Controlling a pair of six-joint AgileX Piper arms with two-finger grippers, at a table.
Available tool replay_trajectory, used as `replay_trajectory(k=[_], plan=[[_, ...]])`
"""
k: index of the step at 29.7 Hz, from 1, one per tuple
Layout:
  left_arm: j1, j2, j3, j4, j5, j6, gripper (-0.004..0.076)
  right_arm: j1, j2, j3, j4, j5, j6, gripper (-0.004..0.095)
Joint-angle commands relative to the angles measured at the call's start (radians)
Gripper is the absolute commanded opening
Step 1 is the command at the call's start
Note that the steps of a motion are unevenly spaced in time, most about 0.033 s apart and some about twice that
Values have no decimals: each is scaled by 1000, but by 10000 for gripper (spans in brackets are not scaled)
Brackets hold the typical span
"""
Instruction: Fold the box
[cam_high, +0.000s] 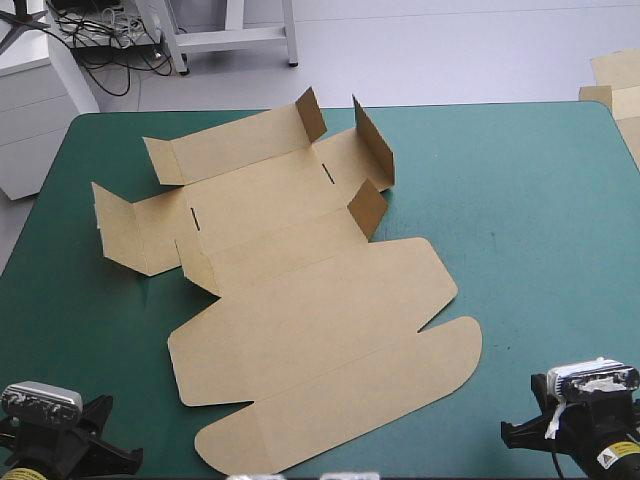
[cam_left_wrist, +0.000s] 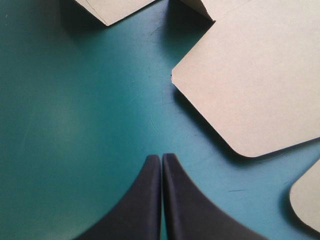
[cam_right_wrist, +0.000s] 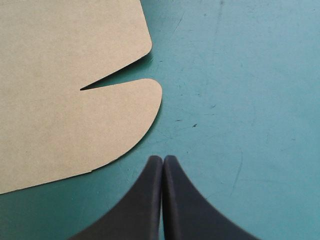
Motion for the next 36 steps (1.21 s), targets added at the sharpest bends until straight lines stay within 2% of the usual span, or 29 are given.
replay_trajectory(k=[1,7,13,27,36], plan=[[0,15,-23,-3,-62,-7,-10,0,20,-25,19,-62,-9,-20],[0,15,-23,-3,-62,-7,-10,0,22,-36,10,-64,-9,-20],[0,15,-23,-3,-62,-7,-10,0,100,-133,-3,-59,-9,-18],[0,15,-23,-3,-62,0,-10,0,619,-581,17,-39,-25,-16],[0,15,-23,-3,-62,0,-10,19,914,-877,137,-16,-107,3]])
